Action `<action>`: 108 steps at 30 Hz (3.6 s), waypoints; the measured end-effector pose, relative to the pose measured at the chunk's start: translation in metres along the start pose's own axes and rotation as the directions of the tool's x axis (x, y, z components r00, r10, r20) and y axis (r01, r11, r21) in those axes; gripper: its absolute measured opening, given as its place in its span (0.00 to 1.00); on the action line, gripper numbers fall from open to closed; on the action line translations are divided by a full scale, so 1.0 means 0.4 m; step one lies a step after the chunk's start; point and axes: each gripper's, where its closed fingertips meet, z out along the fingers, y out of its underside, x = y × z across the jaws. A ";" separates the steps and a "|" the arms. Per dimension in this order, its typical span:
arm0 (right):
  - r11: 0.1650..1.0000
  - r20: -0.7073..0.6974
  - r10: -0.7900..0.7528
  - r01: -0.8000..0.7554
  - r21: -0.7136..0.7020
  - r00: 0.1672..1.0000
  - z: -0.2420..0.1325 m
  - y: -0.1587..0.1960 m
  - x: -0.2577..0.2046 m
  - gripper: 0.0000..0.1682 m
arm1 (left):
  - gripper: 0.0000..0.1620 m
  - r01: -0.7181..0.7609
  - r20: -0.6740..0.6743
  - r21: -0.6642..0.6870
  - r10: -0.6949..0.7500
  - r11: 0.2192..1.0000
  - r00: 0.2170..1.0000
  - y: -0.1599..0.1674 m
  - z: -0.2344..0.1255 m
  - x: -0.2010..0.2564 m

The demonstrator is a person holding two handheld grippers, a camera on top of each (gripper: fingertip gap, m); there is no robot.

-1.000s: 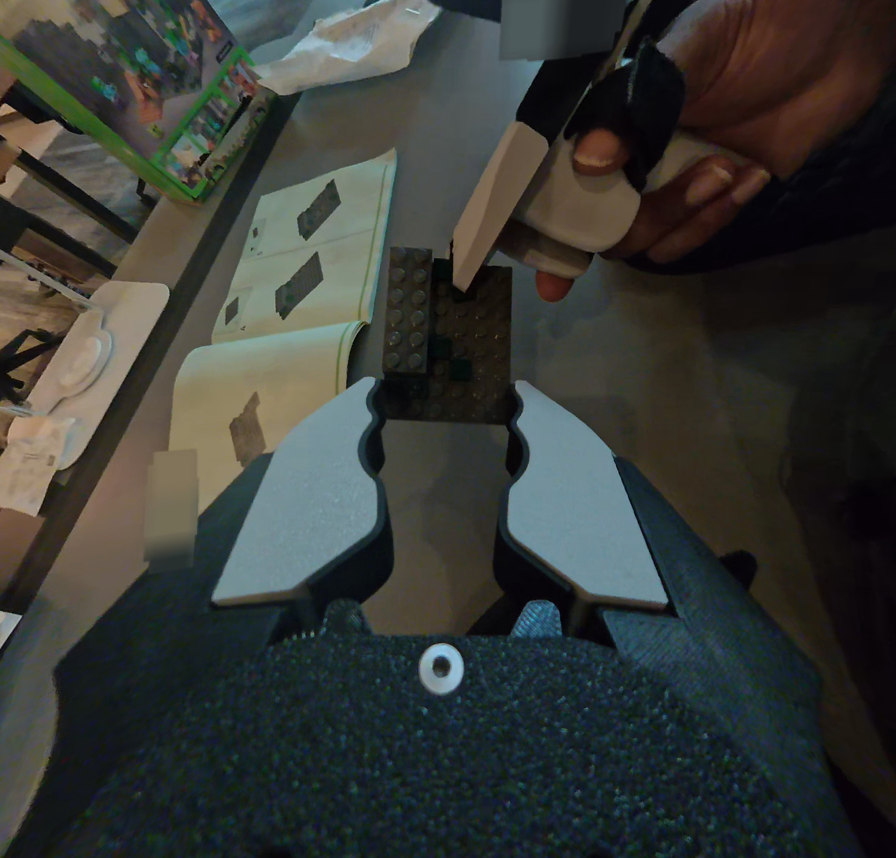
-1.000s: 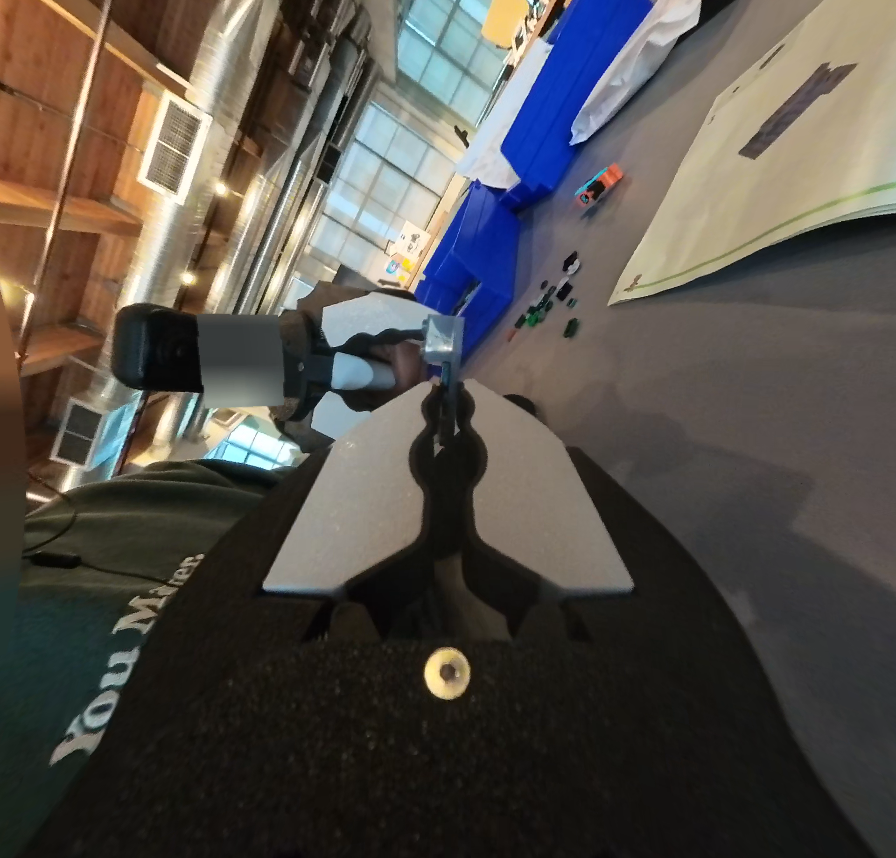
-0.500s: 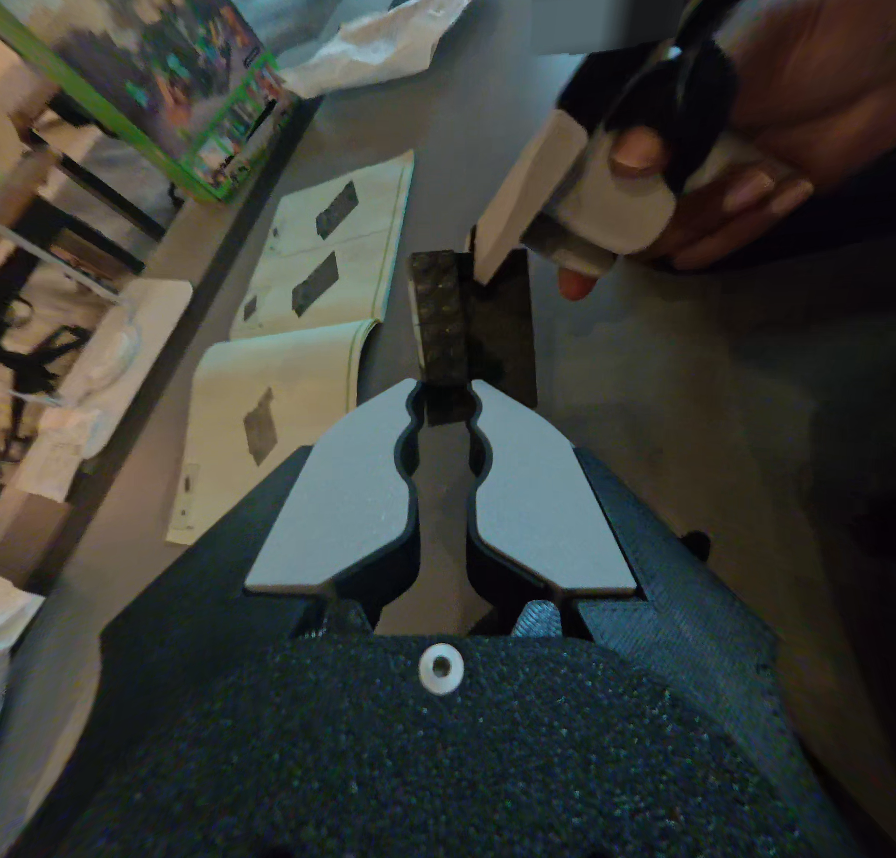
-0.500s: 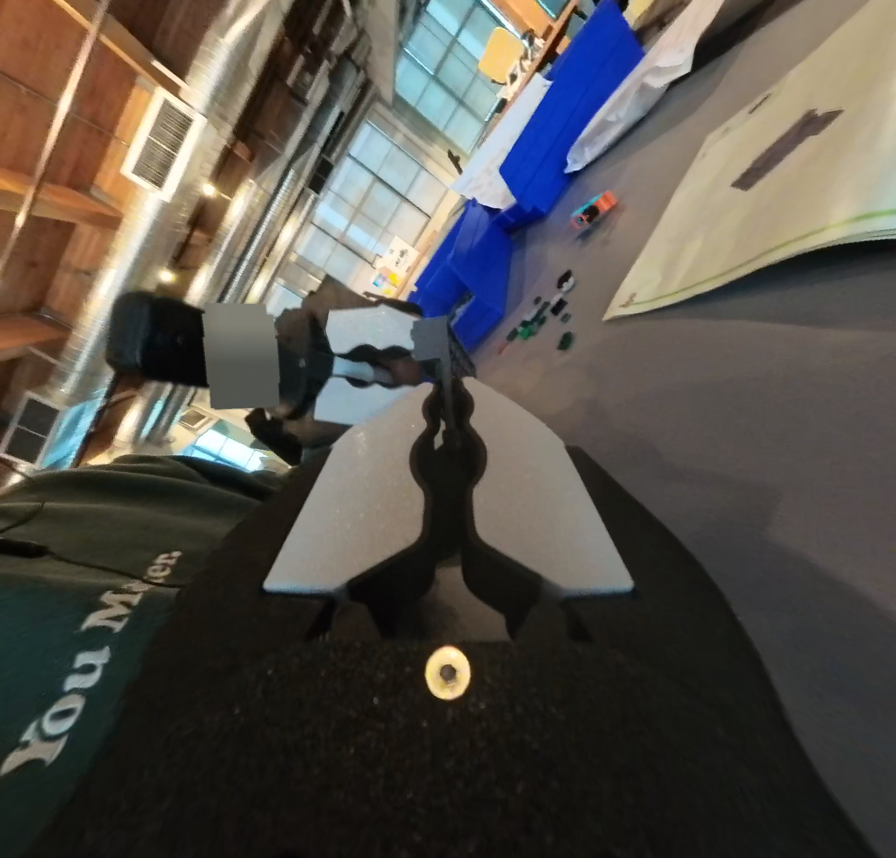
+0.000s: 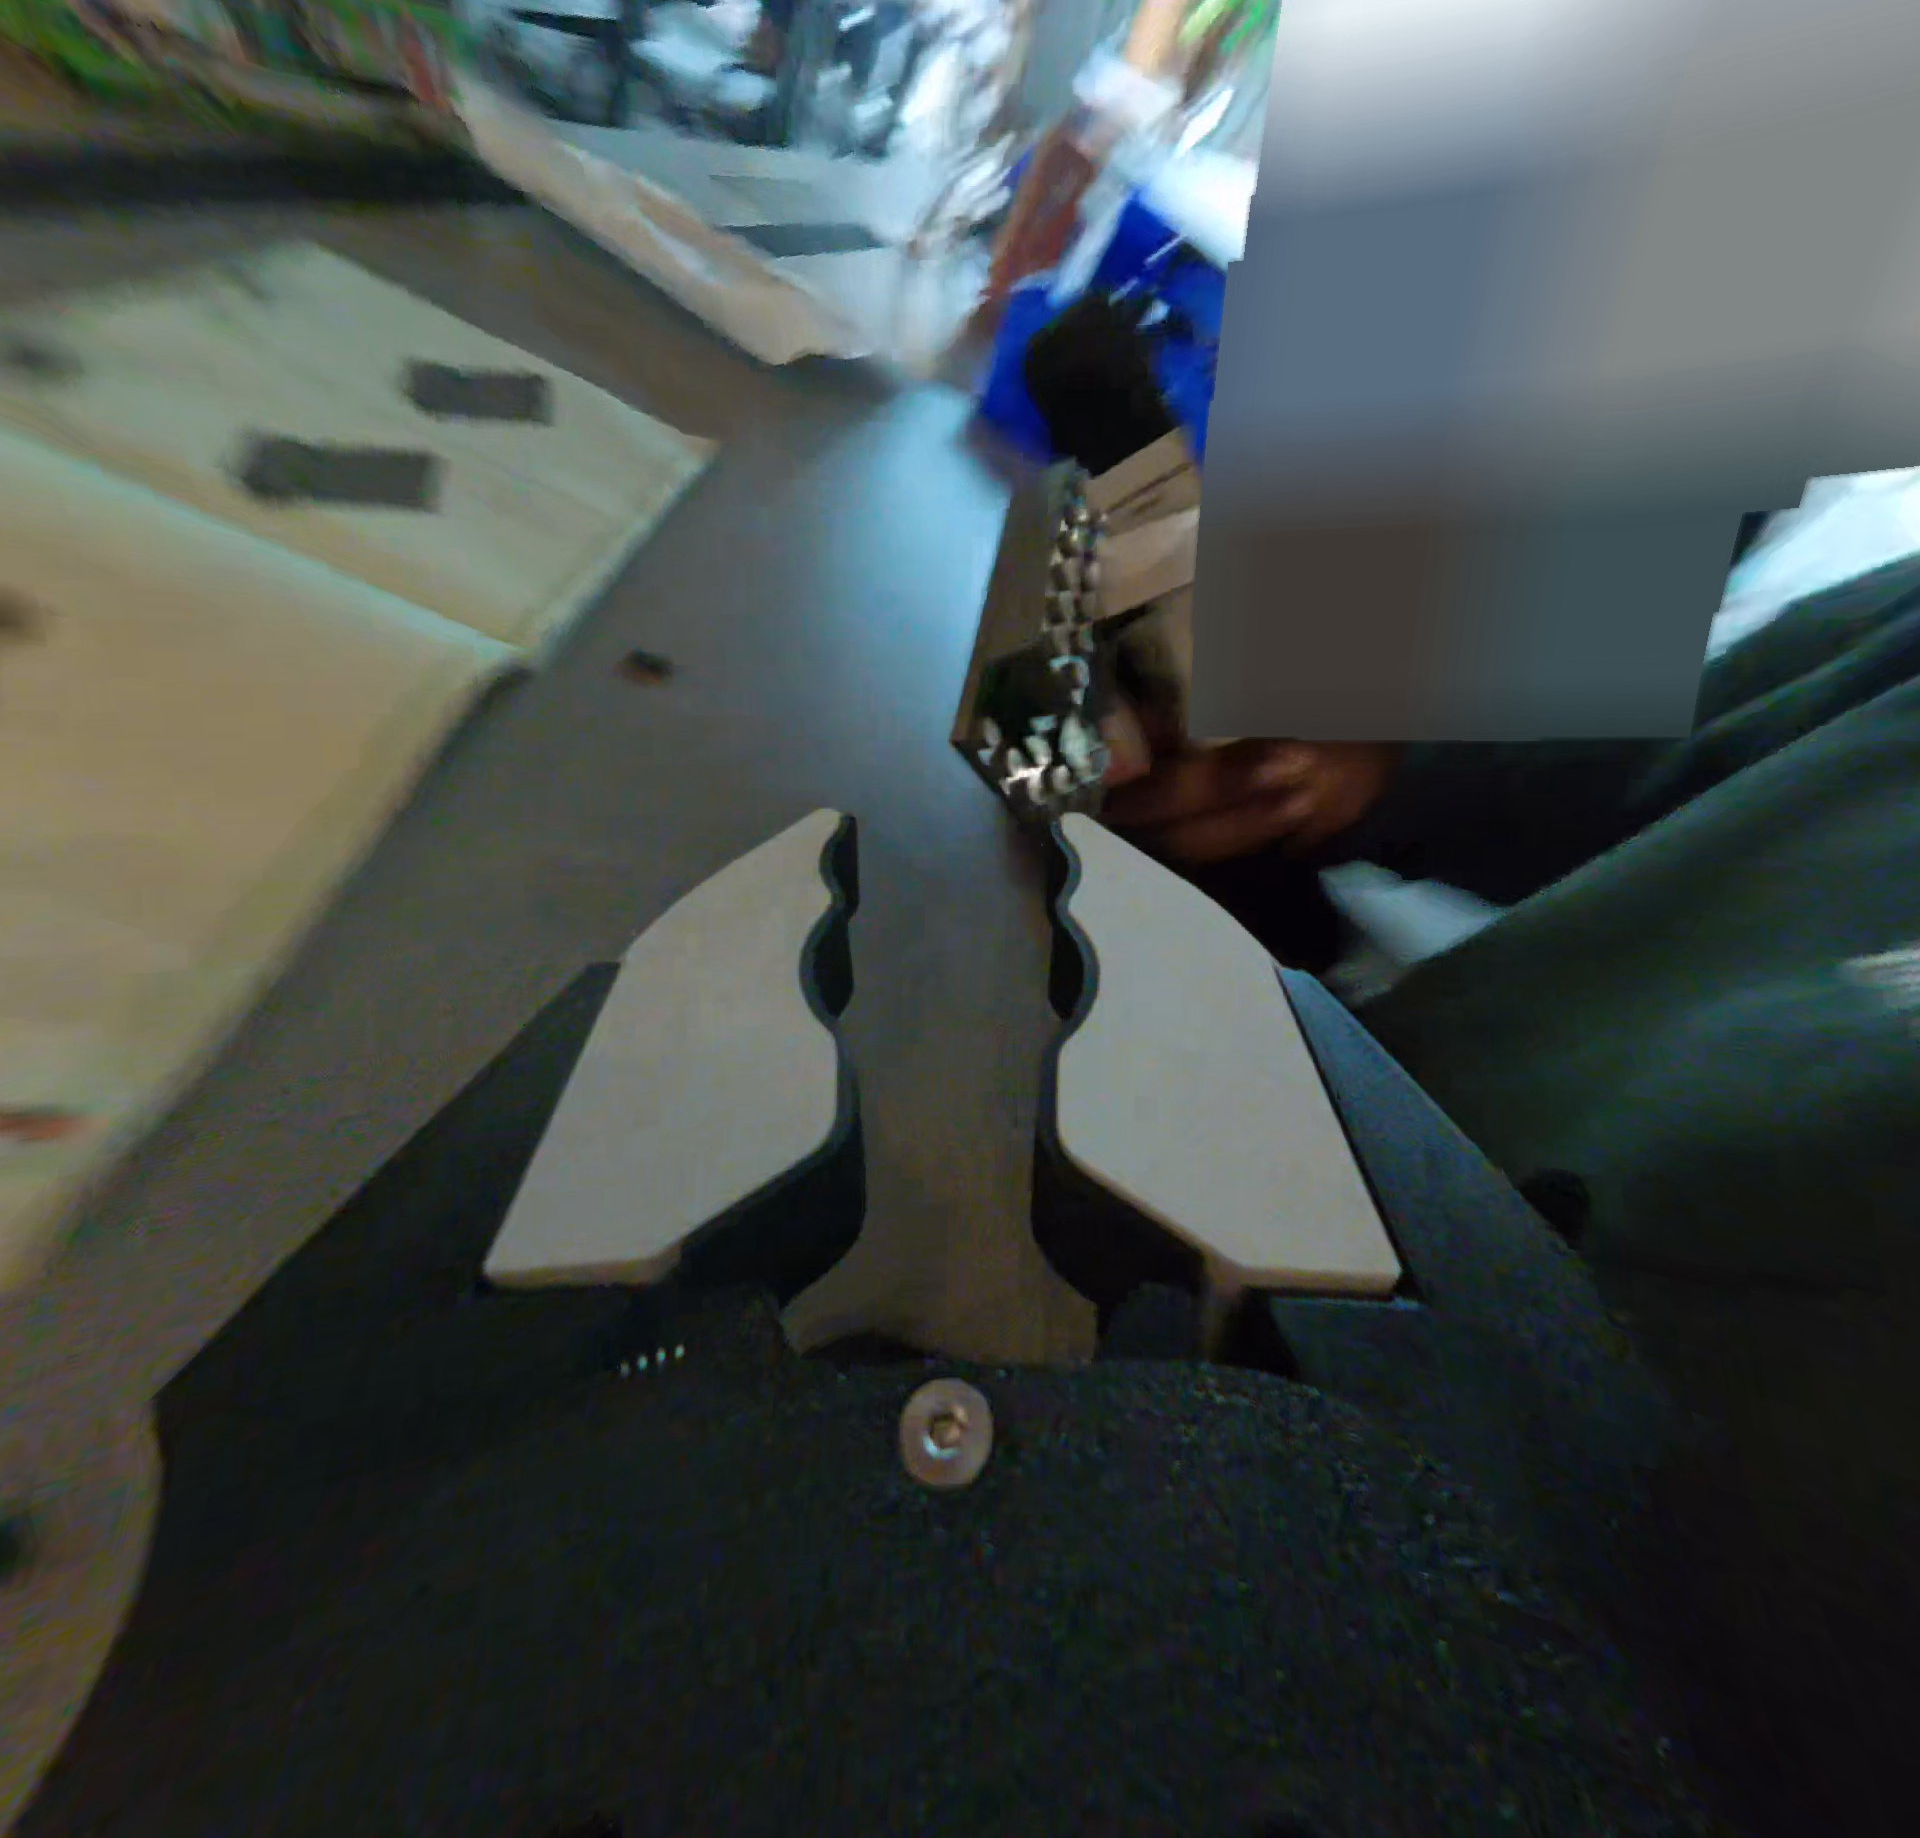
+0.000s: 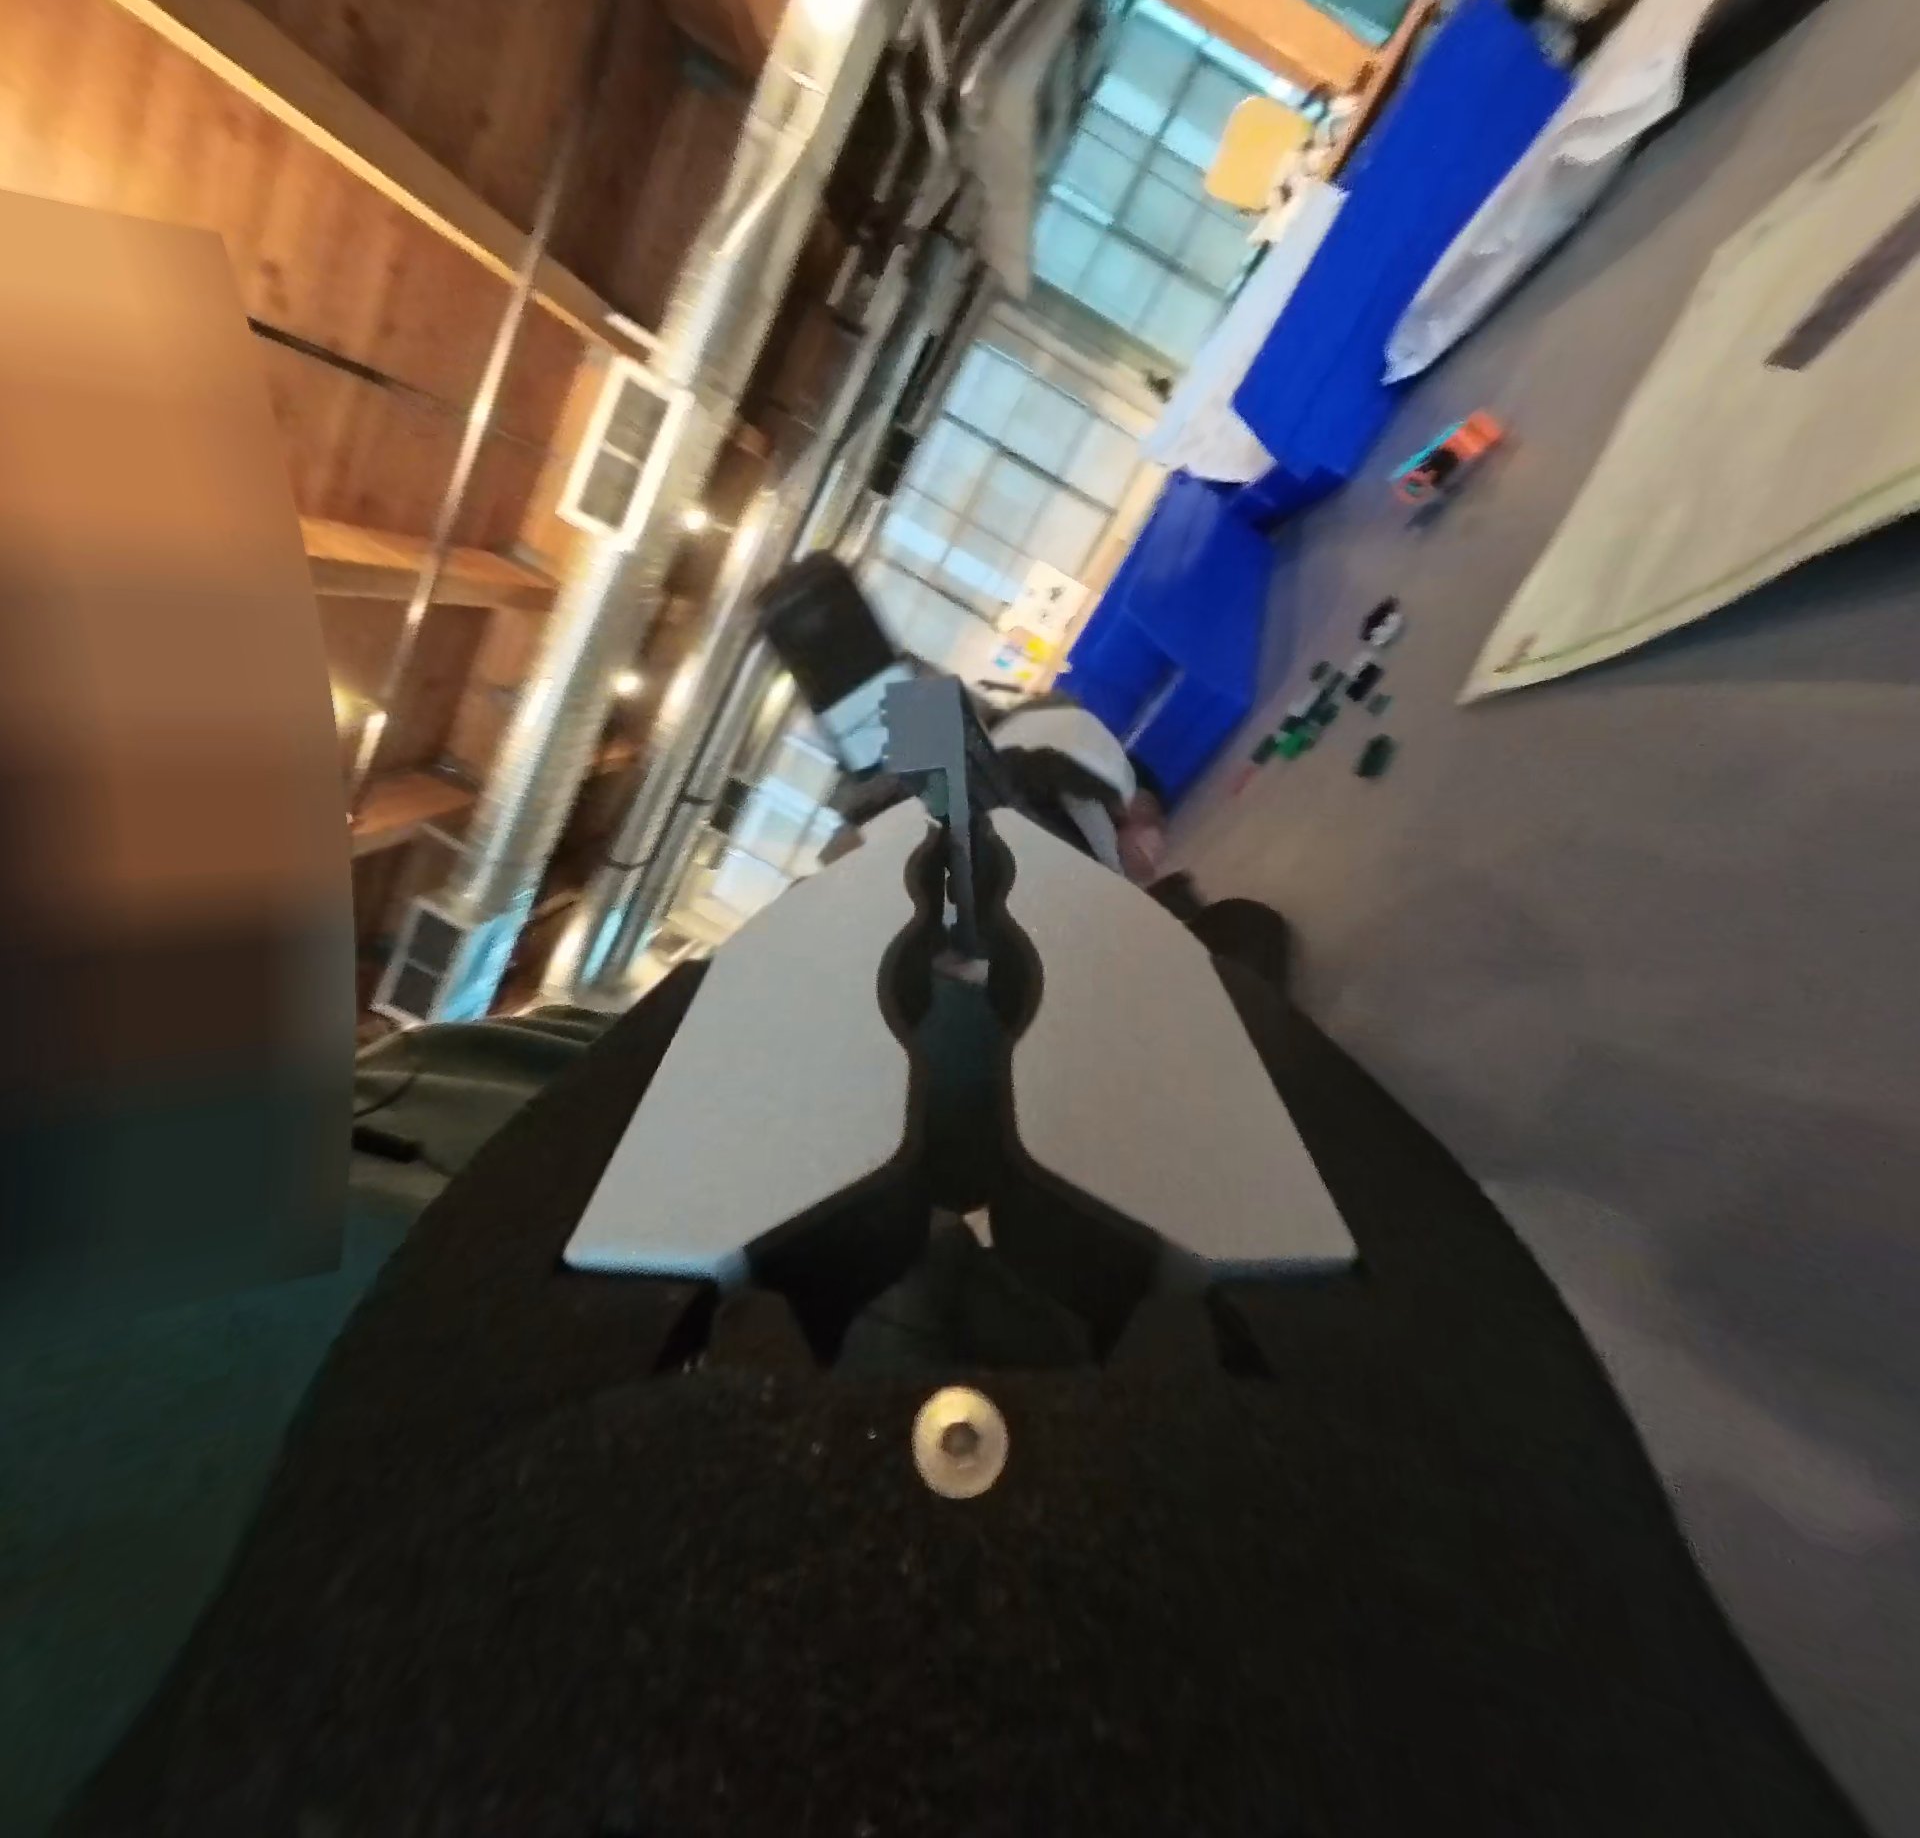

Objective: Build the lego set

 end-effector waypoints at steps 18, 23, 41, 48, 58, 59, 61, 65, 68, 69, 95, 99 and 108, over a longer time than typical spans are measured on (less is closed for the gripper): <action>0.996 0.020 -0.089 0.089 0.018 0.996 0.000 -0.019 -0.004 0.03 | 0.03 0.411 -0.290 0.099 -0.369 0.906 0.883 -0.036 0.033 0.048; 0.984 0.010 -0.172 0.173 -0.036 0.985 0.003 -0.009 -0.013 0.07 | 0.03 0.436 -0.305 0.110 -0.387 0.893 0.870 -0.041 0.032 0.048; 0.919 -0.087 -0.390 0.383 -0.091 0.917 -0.007 -0.025 0.011 0.07 | 0.03 0.539 -0.327 0.180 -0.466 0.823 0.822 -0.035 0.023 0.023; 0.269 0.067 -0.935 0.822 -0.501 0.347 -0.059 -0.051 -0.024 0.03 | 0.03 0.541 -0.293 0.136 -0.488 0.830 0.822 -0.017 0.020 0.004; -0.366 0.480 -0.877 0.680 -0.635 -0.024 -0.005 0.014 0.055 0.05 | 0.03 0.565 -0.227 0.084 -0.536 0.821 0.813 0.012 0.040 -0.008; -0.391 0.496 -0.867 0.663 -0.639 -0.033 -0.004 0.011 0.060 0.05 | 0.03 0.565 -0.226 0.084 -0.536 0.821 0.813 0.012 0.038 -0.008; -0.409 0.523 -0.852 0.649 -0.641 -0.021 -0.003 0.016 0.065 0.04 | 0.03 0.565 -0.230 0.086 -0.536 0.821 0.813 0.009 0.034 -0.006; -0.438 0.543 -0.839 0.627 -0.644 -0.029 0.004 0.016 0.064 0.04 | 0.03 0.554 -0.241 0.081 -0.523 0.829 0.818 0.004 0.032 0.001; -0.436 0.536 -0.843 0.625 -0.648 -0.032 0.008 0.014 0.057 0.03 | 0.03 0.546 -0.255 0.082 -0.512 0.834 0.820 -0.001 0.028 0.007; -0.437 0.531 -0.846 0.624 -0.647 -0.042 0.010 0.014 0.055 0.03 | 0.03 0.546 -0.260 0.082 -0.511 0.834 0.819 -0.003 0.027 0.009; -0.071 0.432 -0.863 0.787 -0.613 0.260 0.008 0.026 0.031 0.20 | 0.03 0.559 -0.320 0.000 -0.530 0.829 0.786 0.019 0.024 0.048; -0.105 0.465 -0.853 0.795 -0.597 0.236 0.002 0.030 0.025 0.20 | 0.03 0.555 -0.335 -0.013 -0.526 0.832 0.782 0.018 0.025 0.055; -0.153 0.475 -0.862 0.802 -0.578 0.177 -0.002 0.034 0.009 0.19 | 0.03 0.558 -0.361 -0.021 -0.527 0.829 0.769 0.013 0.024 0.068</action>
